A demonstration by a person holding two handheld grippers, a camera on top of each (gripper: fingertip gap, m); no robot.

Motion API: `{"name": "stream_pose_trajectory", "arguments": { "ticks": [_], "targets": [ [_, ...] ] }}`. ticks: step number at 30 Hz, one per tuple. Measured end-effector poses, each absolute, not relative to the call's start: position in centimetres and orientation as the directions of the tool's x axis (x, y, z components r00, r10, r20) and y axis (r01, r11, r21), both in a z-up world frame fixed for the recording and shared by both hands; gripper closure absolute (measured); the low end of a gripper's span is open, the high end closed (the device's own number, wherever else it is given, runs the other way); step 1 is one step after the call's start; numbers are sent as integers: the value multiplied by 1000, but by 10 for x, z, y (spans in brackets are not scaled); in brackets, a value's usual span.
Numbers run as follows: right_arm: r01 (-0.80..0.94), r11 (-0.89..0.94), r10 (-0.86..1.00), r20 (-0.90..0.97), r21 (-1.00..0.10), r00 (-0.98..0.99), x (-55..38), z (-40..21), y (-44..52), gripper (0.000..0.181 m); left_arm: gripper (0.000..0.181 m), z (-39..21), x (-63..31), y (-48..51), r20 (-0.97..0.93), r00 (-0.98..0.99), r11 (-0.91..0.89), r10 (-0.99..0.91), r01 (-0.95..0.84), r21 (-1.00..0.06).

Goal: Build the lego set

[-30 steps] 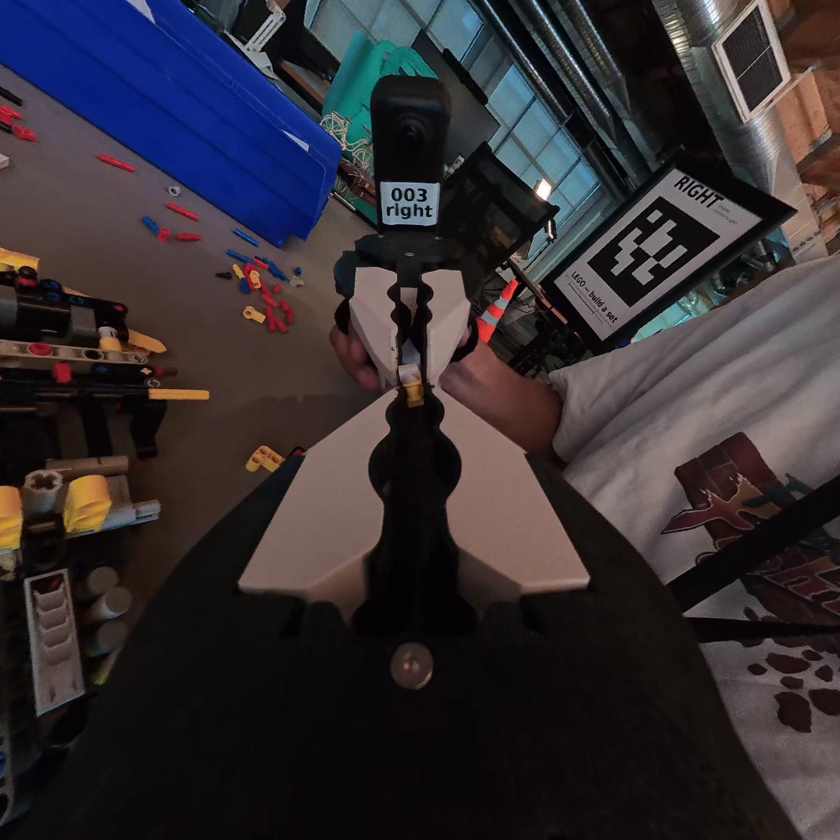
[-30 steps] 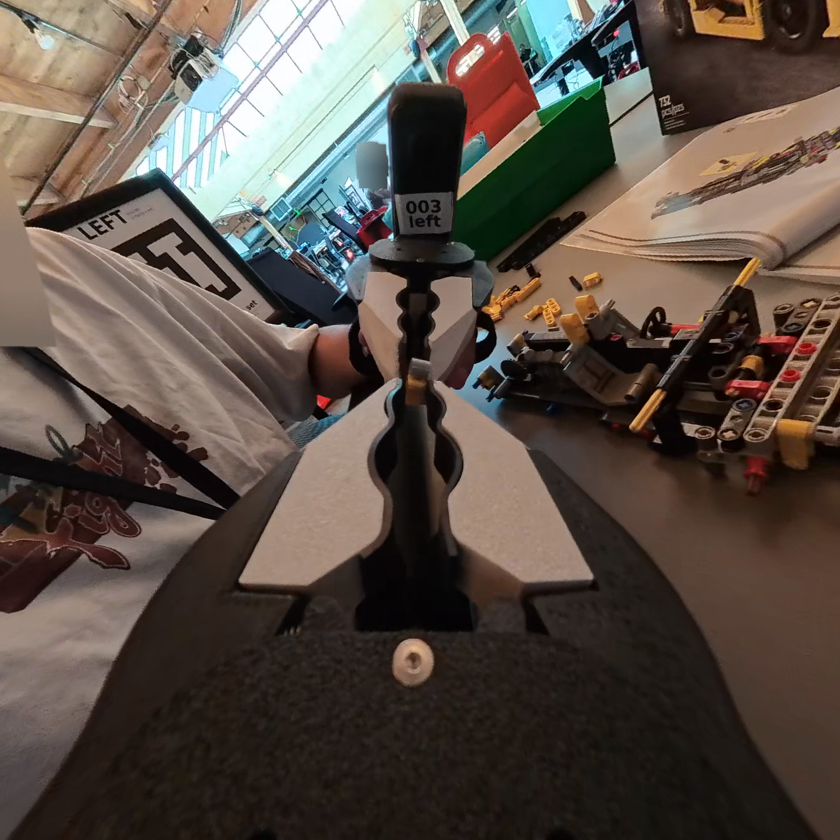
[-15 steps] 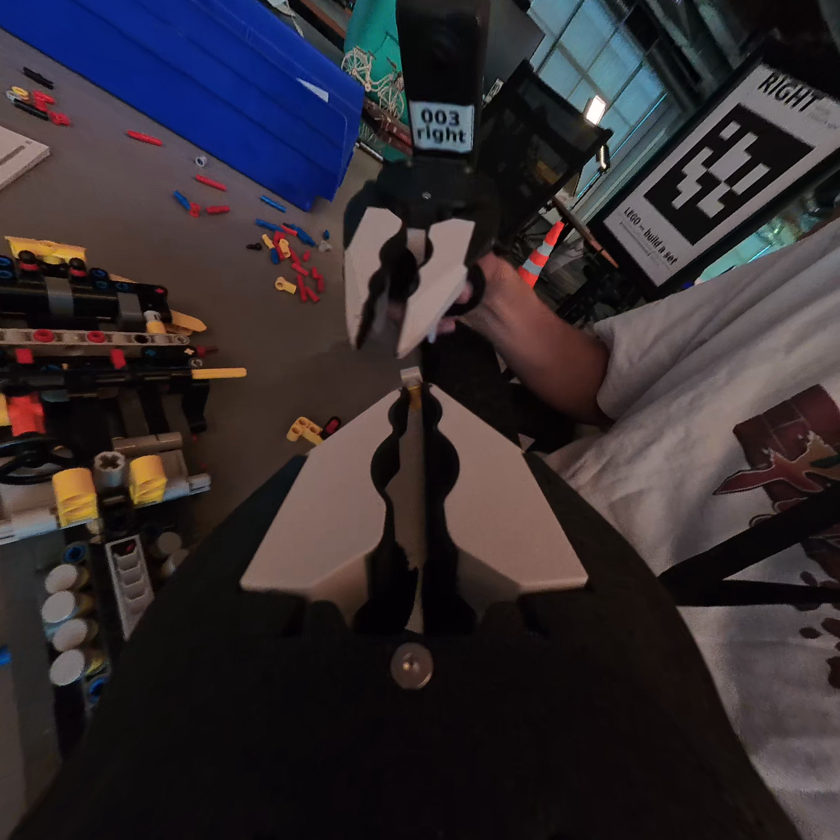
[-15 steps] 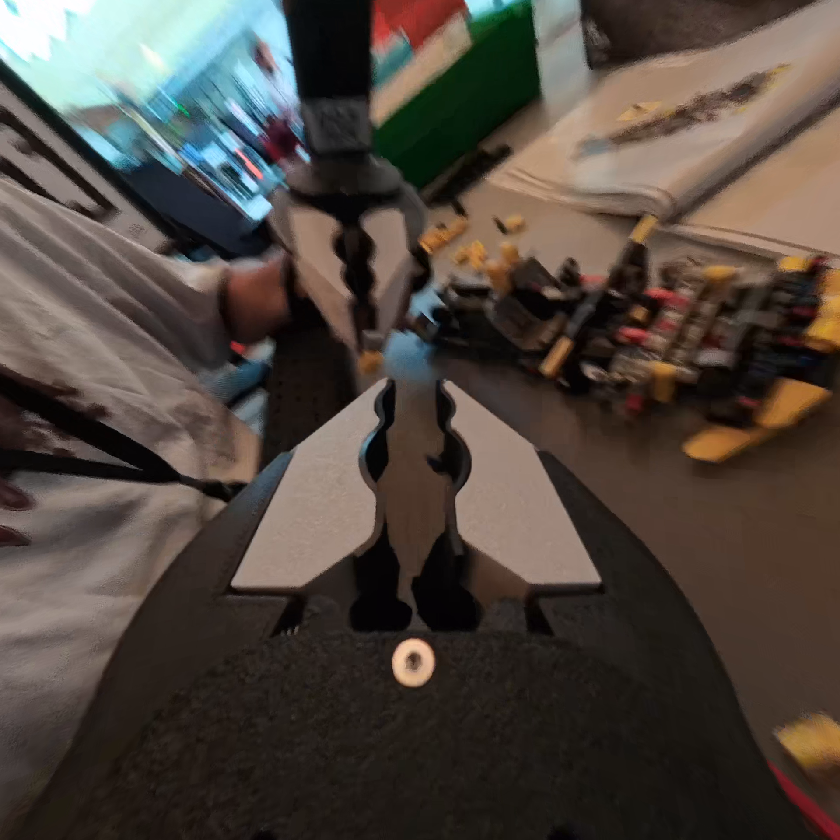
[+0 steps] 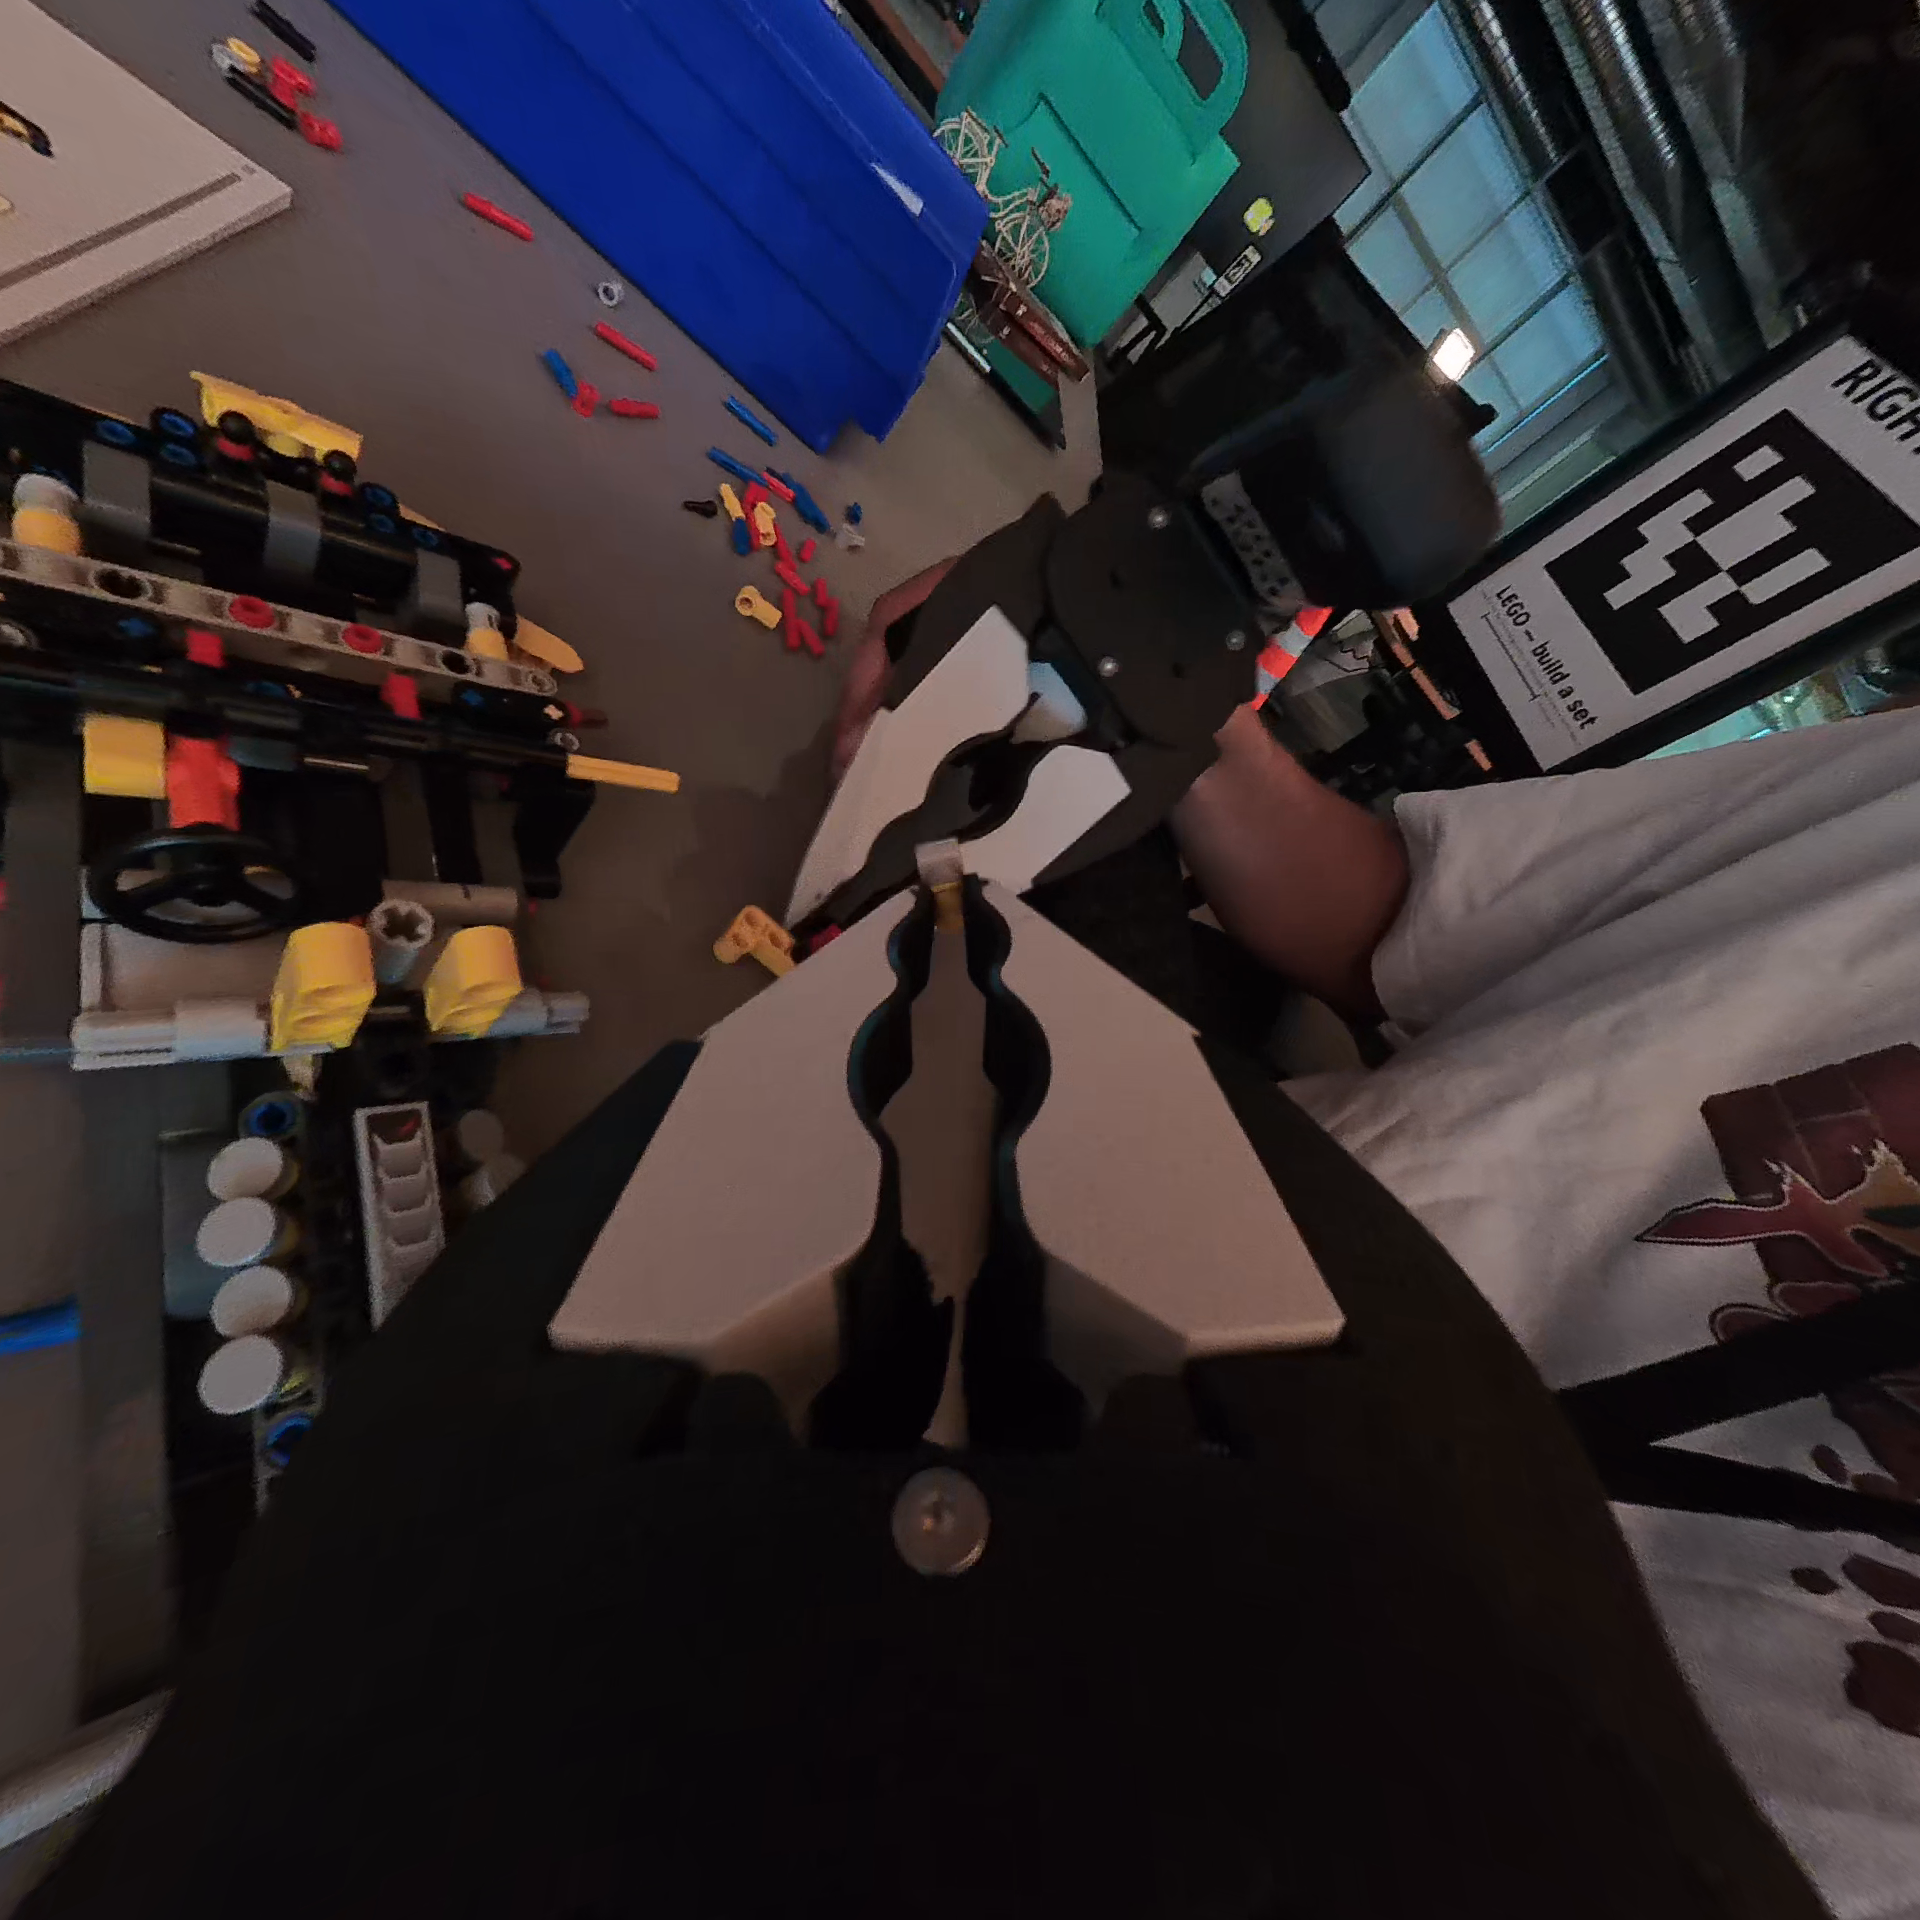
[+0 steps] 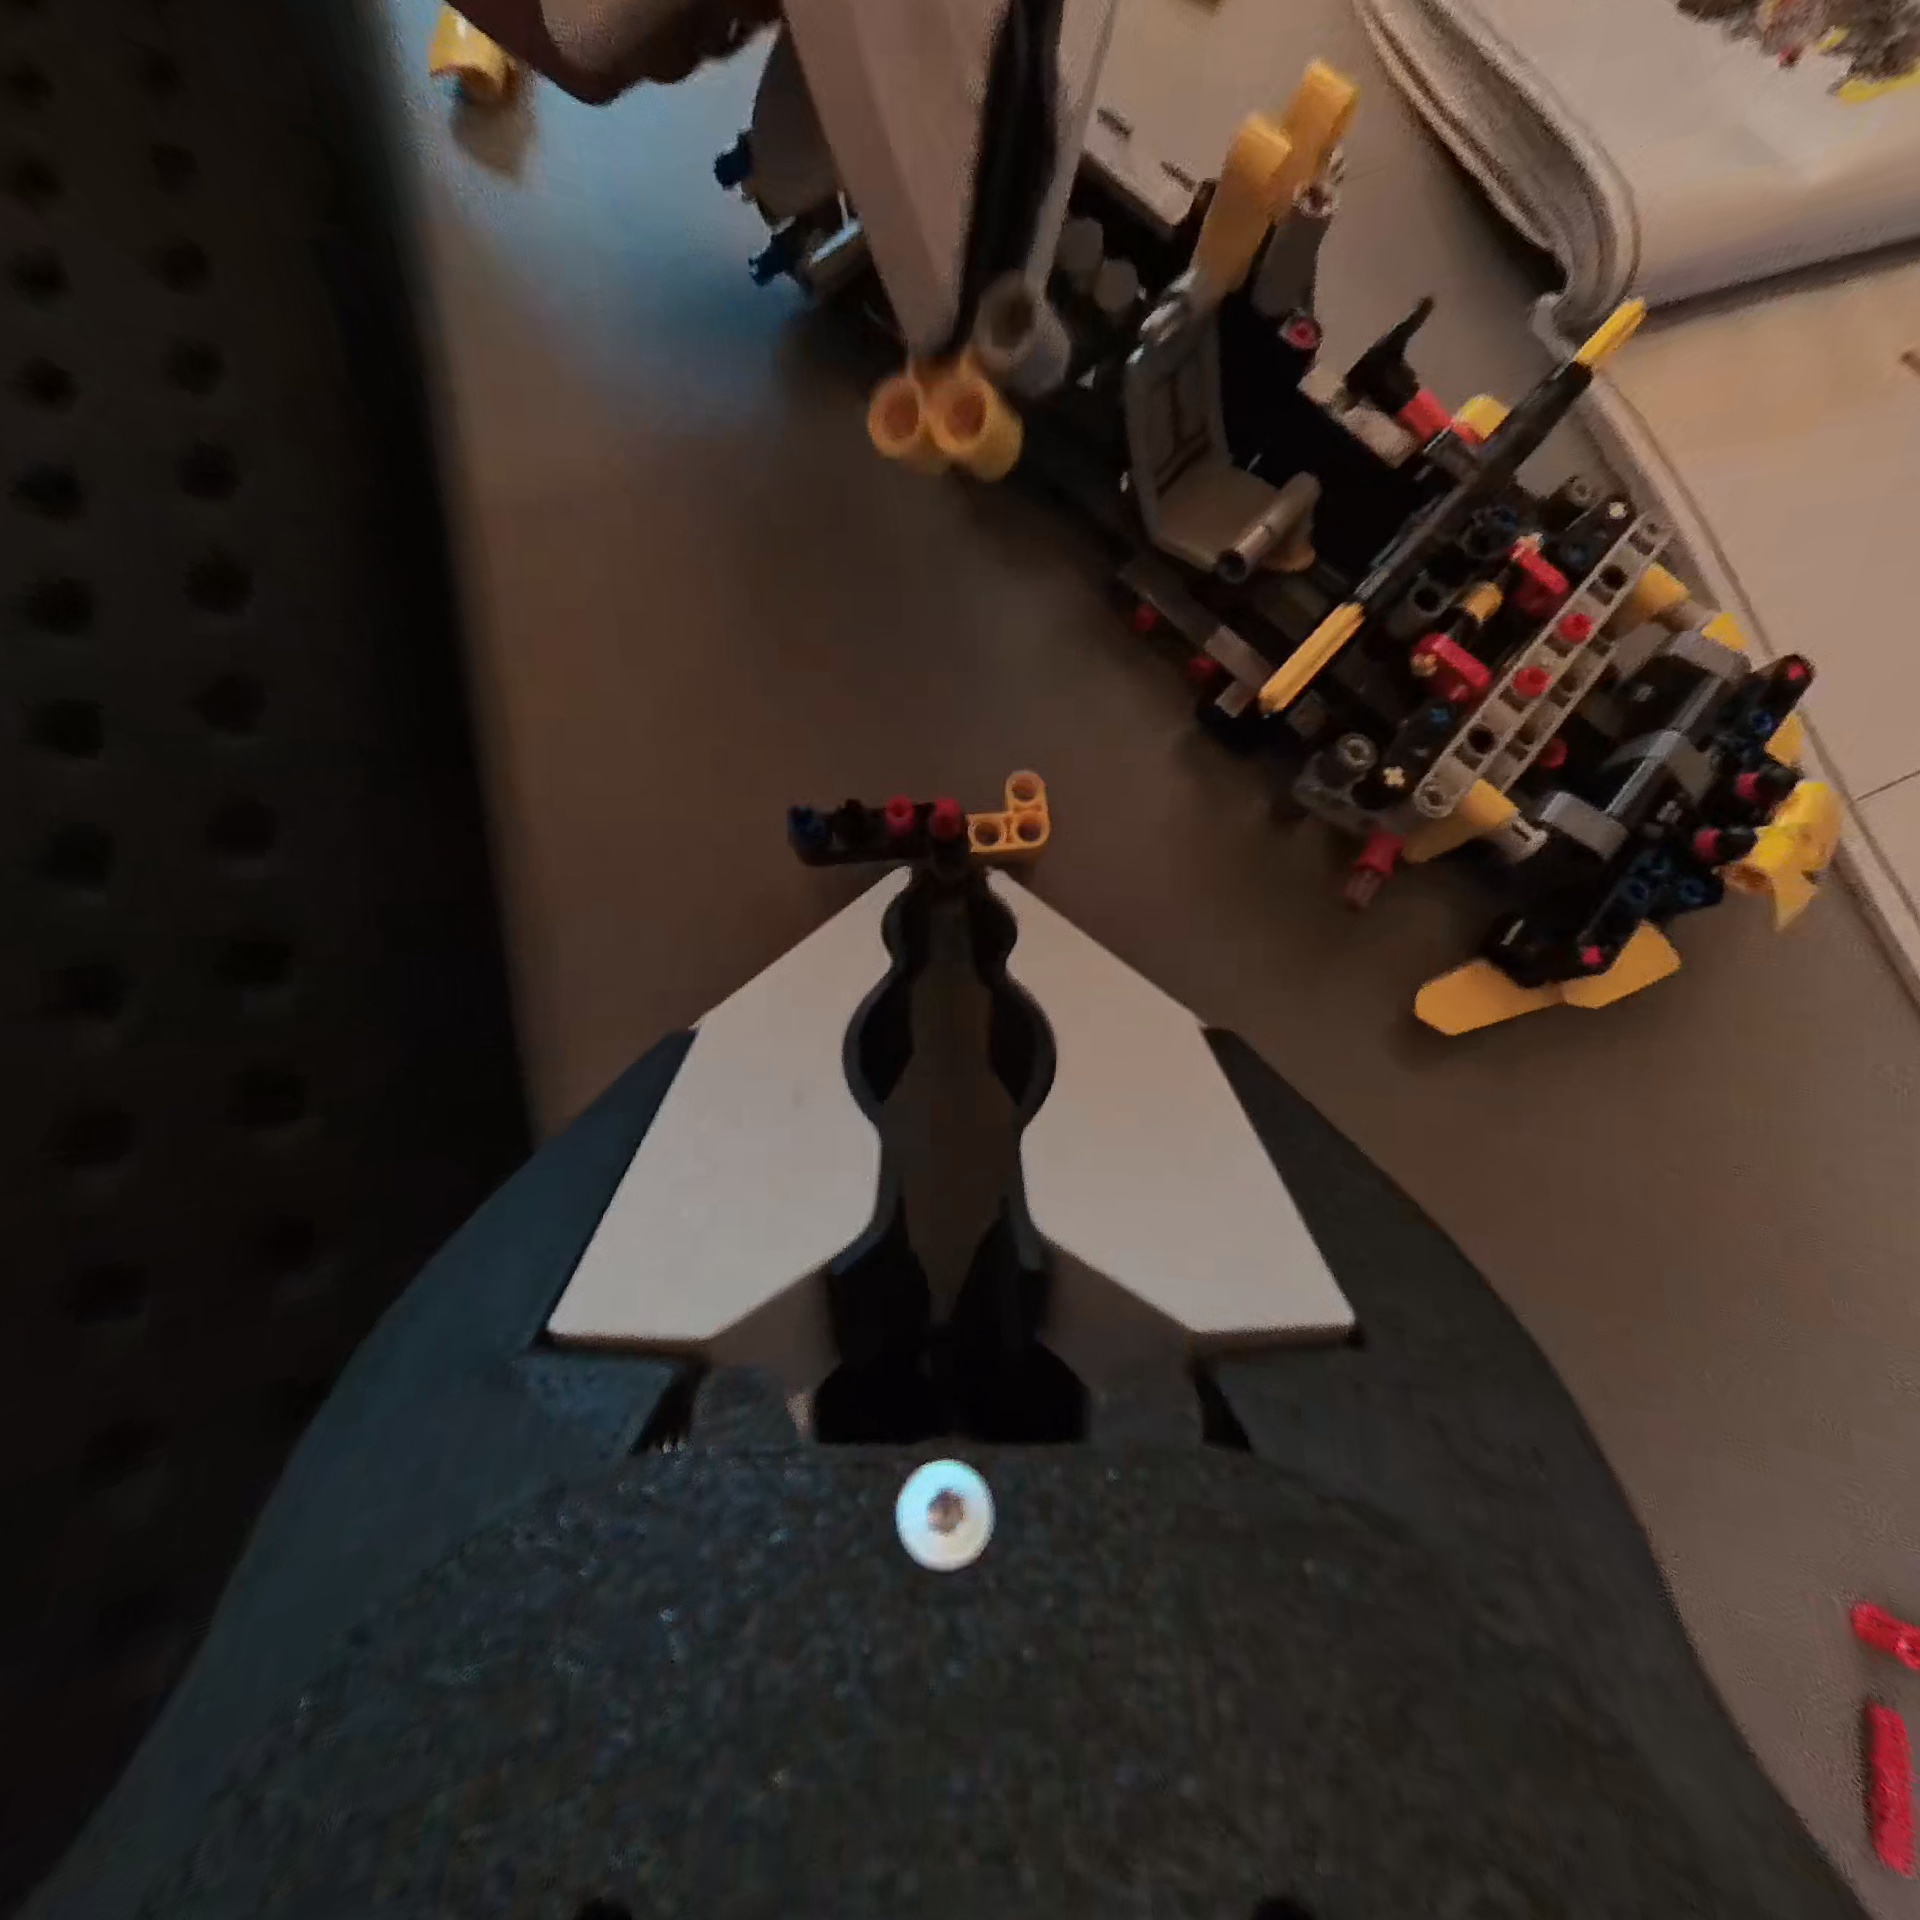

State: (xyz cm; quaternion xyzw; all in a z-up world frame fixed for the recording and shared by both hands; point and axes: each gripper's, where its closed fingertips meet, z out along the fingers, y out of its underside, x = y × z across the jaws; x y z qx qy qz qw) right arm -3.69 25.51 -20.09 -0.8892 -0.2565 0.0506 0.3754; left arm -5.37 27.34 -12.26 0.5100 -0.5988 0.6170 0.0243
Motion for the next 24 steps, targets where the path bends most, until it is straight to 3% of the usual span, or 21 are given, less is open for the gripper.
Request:
{"name": "stream_pose_trajectory", "arguments": {
  "ticks": [1, 13, 24],
  "targets": [
    [419, -575, 486, 118, -703, 866, -37, -198, 256, 174, 175, -125, -54, 273, 658, -471, -277, -588, -647, -710],
    [342, -459, 260, 244, -820, 934, -38, -158, 273, 175, 176, -128, -53, 264, 729, -413, -351, -546, -678, -646],
    [472, -445, 222, 417, -761, 882, -34, -150, 275, 175, 175, -127, -52, 265, 762, -396, -384, -512, -688, -616]
  ]
}}
